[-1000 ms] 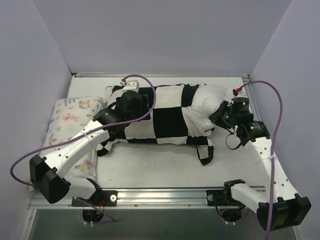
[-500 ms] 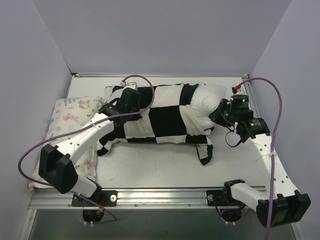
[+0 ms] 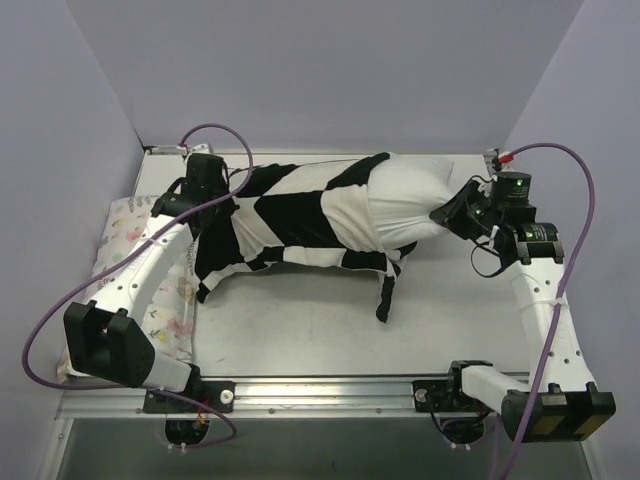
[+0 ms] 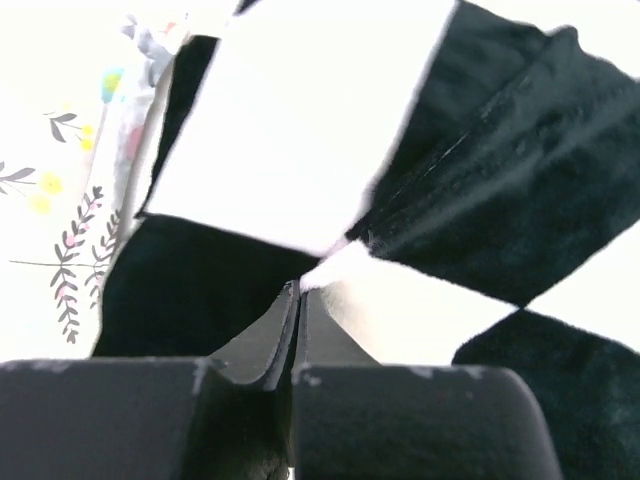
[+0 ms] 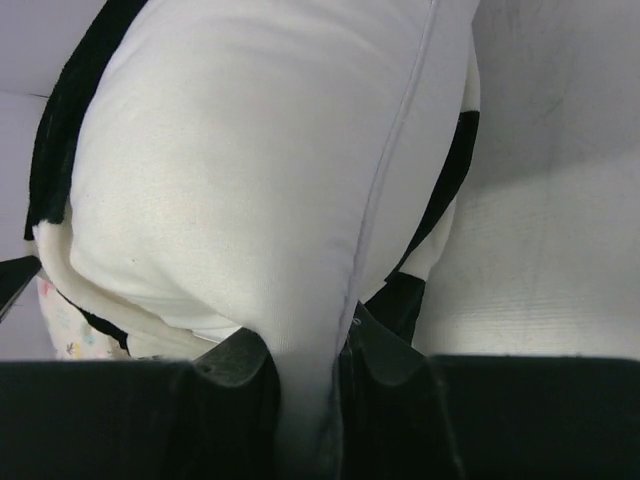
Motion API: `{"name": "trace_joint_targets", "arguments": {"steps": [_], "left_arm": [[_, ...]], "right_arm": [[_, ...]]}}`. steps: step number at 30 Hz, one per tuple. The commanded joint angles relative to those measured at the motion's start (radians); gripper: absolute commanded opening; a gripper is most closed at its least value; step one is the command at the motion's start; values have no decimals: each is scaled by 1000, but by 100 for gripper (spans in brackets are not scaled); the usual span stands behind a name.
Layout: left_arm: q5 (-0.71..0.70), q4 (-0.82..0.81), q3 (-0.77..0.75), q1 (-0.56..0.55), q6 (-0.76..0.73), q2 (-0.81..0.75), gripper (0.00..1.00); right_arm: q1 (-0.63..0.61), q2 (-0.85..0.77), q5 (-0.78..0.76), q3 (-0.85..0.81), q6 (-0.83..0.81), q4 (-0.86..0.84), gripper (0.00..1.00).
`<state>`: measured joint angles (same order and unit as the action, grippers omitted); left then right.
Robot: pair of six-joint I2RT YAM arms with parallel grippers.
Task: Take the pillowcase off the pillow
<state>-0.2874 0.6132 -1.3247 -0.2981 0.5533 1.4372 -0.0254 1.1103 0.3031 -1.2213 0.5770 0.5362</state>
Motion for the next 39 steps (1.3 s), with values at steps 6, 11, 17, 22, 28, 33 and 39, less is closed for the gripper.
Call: {"name": "trace_joint_targets", "arguments": {"steps": [6,11,17,22,28,33,39], "left_arm": [[-153,28,-5,203,-23,29,0],[26,-55,41,122,-44,12,0],[48,-40,1,-28,-69,-41,0],[-30,-67,155,-154,-1,-150,0],[-6,-177,498,-177,111,-314,0],[-16,-147,573,-180,109,-412,0],[31,-118,573,-184,91,-455,0]], "right_arm": [[146,-58,-134,-162,15,8,0],[122,-64,-21,-198,11,10,0],[-123,-73,-152,-8,-65,-7,0],[-148,-121,-239,166,-94,-18,72],[-146,-234,-300,120,-94,27,91],[-146,-185,-377,65,-88,27,92],[-154,67,-259,8,-65,-59,95]]}}
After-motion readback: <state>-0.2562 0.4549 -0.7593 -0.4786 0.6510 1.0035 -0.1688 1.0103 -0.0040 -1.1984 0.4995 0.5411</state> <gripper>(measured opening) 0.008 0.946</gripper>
